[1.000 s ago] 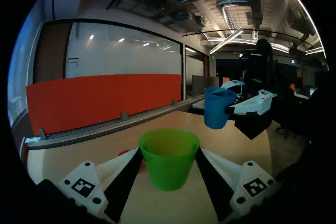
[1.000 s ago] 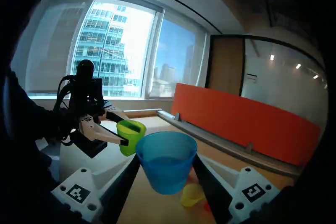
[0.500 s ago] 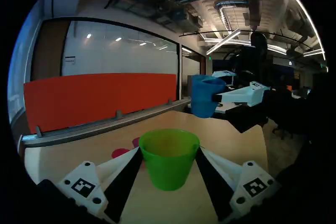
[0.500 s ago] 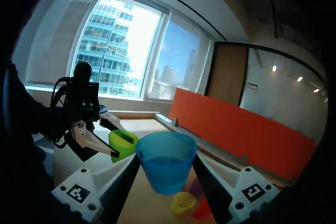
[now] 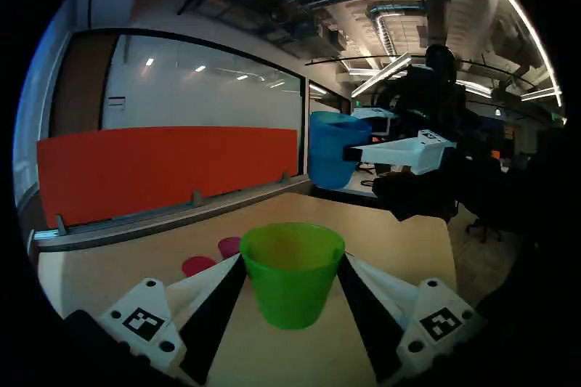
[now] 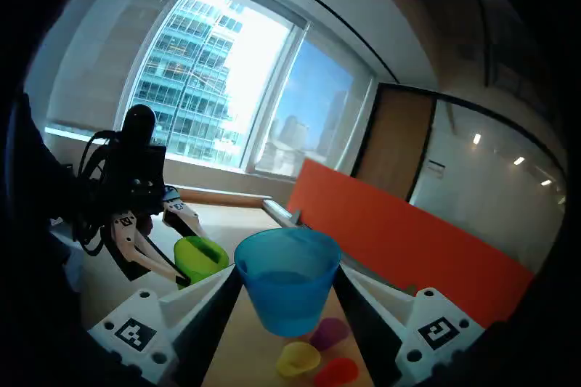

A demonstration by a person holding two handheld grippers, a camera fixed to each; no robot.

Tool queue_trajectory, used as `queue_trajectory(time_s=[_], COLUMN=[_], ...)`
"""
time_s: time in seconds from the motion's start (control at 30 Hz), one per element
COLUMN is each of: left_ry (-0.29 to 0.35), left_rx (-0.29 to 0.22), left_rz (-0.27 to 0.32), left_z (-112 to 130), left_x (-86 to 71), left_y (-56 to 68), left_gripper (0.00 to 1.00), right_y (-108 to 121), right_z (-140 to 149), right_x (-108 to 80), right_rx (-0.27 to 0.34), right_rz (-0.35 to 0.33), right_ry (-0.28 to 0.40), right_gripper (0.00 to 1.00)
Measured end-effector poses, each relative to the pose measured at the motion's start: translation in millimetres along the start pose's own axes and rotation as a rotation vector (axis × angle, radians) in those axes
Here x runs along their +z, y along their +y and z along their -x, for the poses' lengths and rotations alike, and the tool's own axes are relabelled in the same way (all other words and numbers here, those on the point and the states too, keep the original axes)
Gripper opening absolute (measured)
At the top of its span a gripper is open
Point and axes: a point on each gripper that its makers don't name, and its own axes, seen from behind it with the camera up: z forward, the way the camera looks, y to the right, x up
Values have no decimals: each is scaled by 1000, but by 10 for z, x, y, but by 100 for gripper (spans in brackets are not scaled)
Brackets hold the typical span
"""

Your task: Pour water

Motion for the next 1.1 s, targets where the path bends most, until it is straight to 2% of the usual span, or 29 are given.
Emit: queue_trajectory(time_s=[0.5,1.1], left_ry=[9,12], left_rx=[14,11], left_rz=[22,45], left_z=[16,14], left_x=[28,60], left_y=[121,208], left_gripper=[86,86], right_y=[102,171], right_z=[-137,-260], right_x=[107,230], right_rx=[-129,-249], right_rz=[15,37], right_ry=[-10,-11], right_gripper=[89,89])
